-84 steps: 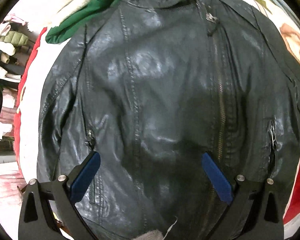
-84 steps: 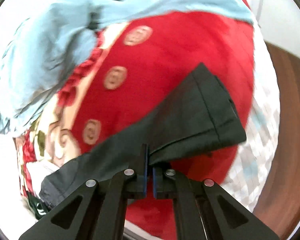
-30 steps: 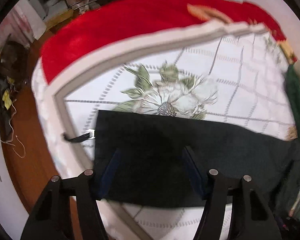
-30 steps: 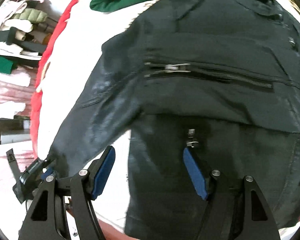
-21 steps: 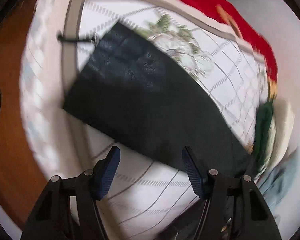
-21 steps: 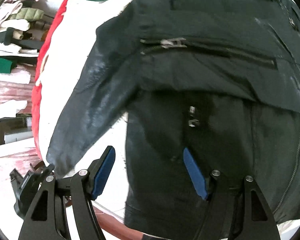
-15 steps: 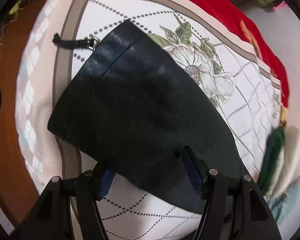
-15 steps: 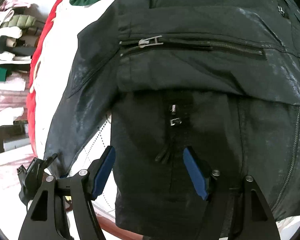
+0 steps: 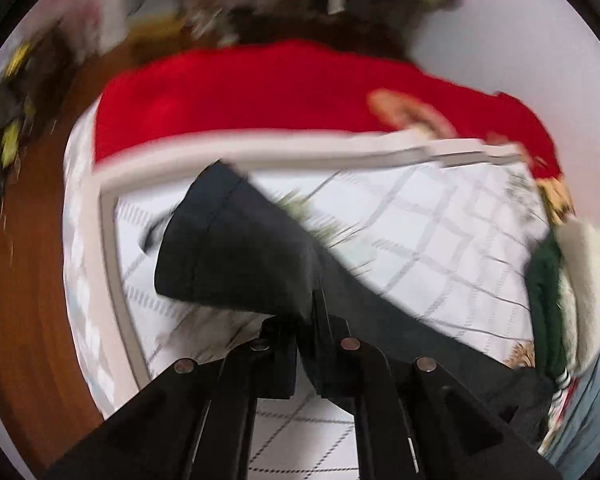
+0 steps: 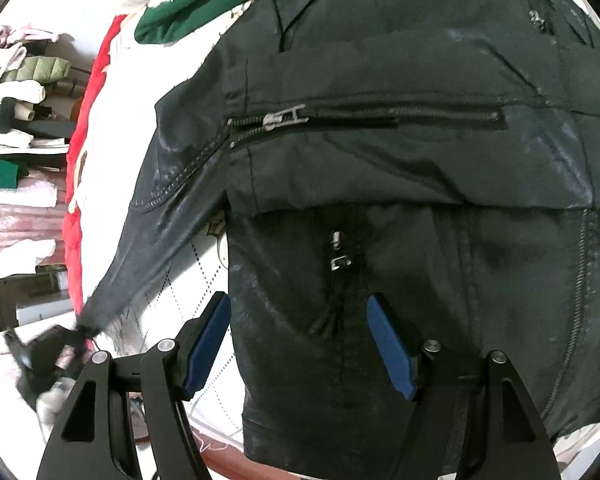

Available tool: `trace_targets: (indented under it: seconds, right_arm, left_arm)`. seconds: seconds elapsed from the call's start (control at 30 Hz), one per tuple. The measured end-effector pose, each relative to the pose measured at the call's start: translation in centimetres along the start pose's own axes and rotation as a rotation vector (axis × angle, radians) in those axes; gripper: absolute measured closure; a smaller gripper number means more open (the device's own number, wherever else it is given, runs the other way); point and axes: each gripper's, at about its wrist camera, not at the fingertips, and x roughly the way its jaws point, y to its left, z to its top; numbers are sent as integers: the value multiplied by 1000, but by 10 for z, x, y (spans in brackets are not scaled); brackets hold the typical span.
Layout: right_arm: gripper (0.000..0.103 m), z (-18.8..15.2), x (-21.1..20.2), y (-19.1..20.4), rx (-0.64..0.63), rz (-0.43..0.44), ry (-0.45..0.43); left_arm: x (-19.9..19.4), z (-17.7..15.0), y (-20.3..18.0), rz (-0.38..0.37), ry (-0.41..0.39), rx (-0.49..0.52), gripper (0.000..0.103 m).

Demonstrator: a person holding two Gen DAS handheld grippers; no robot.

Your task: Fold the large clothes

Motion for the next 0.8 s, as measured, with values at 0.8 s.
trace_targets:
  seconds: [0.8]
  right_arm:
    - [31,32,-108,-214,264,-535,-207]
  left_arm:
    - [-122,-317,-342,-541,30,1192,101]
